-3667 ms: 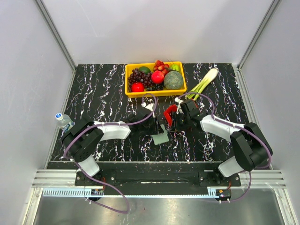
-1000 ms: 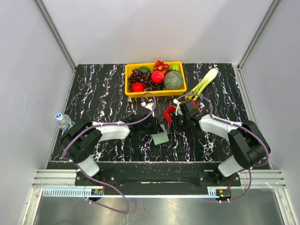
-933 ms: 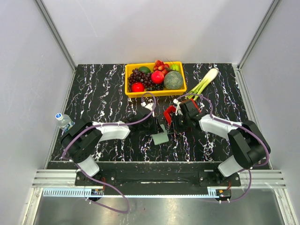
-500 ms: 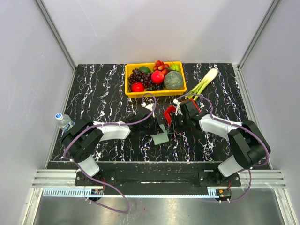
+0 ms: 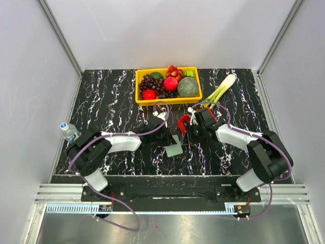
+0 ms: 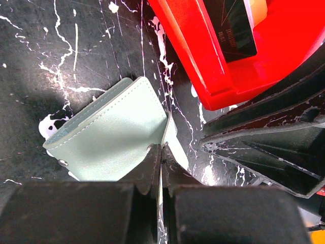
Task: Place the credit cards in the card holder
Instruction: Close the card holder at the center of the board.
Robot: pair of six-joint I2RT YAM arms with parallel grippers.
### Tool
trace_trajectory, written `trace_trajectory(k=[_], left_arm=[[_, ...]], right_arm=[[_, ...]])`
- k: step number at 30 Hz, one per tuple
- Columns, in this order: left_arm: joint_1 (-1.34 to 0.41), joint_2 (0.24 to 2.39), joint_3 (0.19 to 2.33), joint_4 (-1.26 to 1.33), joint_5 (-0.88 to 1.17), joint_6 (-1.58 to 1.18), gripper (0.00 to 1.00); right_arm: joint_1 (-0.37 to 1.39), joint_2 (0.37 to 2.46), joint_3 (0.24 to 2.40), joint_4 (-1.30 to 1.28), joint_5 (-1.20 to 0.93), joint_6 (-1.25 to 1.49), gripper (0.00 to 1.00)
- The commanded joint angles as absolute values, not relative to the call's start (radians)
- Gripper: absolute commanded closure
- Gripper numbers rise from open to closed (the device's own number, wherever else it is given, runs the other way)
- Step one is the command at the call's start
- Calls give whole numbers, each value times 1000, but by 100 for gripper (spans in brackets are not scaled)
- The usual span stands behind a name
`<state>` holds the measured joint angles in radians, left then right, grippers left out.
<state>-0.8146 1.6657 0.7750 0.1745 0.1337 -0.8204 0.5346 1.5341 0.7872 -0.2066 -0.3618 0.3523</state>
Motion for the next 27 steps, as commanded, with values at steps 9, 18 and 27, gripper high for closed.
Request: trace_trajectory(k=[9, 18, 27], left_arm=[[-816, 1625, 755, 198, 92, -830, 100], [-813, 1618, 736, 212, 83, -836, 100], [-813, 1637, 726, 222, 72, -841, 100]], right_arm=[[597, 1482, 842, -192, -322, 344, 76], [649, 1526, 880, -199, -273, 357, 77], [690, 1589, 900, -198, -221, 377, 89]])
